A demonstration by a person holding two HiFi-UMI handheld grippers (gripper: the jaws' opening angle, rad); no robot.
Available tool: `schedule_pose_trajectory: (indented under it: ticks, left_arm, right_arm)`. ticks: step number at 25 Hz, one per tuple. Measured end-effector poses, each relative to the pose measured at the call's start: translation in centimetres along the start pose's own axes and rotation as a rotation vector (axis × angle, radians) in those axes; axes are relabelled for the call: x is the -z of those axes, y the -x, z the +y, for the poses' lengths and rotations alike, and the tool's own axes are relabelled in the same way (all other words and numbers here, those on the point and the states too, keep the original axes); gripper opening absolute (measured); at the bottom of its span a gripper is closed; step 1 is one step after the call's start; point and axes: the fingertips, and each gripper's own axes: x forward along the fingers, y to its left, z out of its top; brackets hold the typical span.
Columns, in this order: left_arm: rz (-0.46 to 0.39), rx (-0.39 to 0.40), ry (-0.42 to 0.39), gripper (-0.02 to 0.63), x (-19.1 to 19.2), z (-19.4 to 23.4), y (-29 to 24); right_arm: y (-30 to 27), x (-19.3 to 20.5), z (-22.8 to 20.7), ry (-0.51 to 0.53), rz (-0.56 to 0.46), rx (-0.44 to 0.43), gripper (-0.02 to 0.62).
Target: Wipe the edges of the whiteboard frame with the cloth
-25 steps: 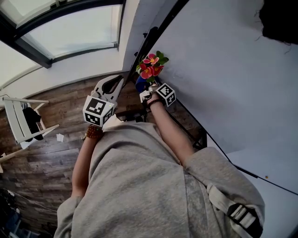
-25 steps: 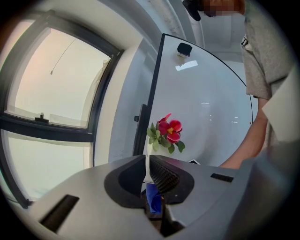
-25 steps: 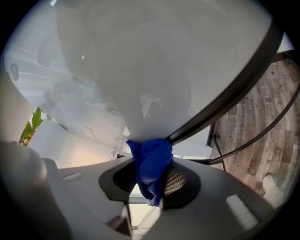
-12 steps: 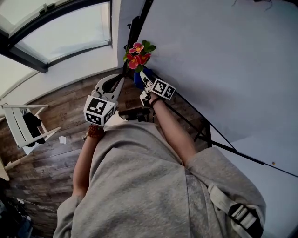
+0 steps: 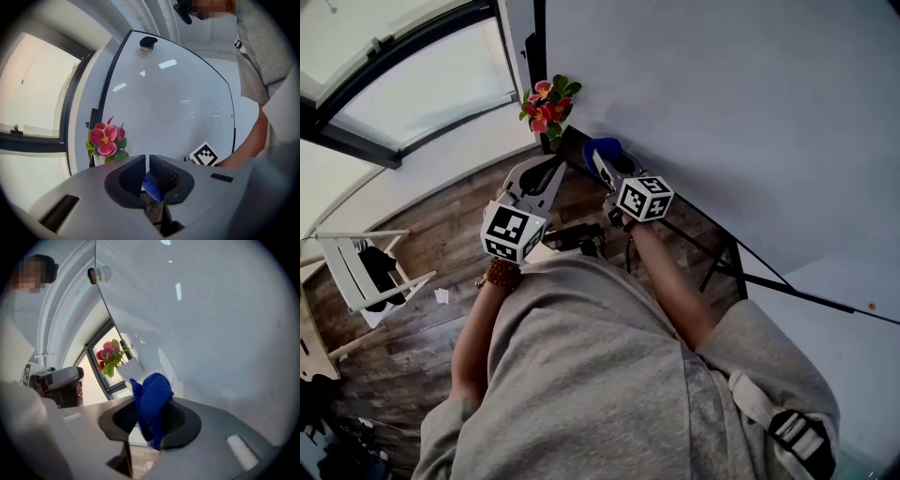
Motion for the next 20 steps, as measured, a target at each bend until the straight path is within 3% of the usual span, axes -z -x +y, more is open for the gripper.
schedule_pose_trajectory:
  ticks: [6,9,15,20]
  left_arm:
    - [-0.040,-0.017,-0.045,0.032,-2.6,-1.3,-1.6]
    - [-0.119,-0.054,-0.049,0.032,-4.9,-1.4,-2.2]
    - [-0.200,-0.125,-0.050,0.032,-7.7,-2.5,-1.8]
    - [-0.250,-0.098,-0.052,0.032,-9.2,-4.8,-3.1]
  right_arm:
    - [3.9,-5.8,4.2,0.203,-0.126,-0.047,0.127]
    - [5.7,-8.7,6.2,0.293,-0.194,-0.043,0.127]
    - [9.1,-12.3,9.6,0.482,-0.299,0.040,0.127]
    - [12.3,-14.1,10.2,0.597,-0.316,0.164,0.129]
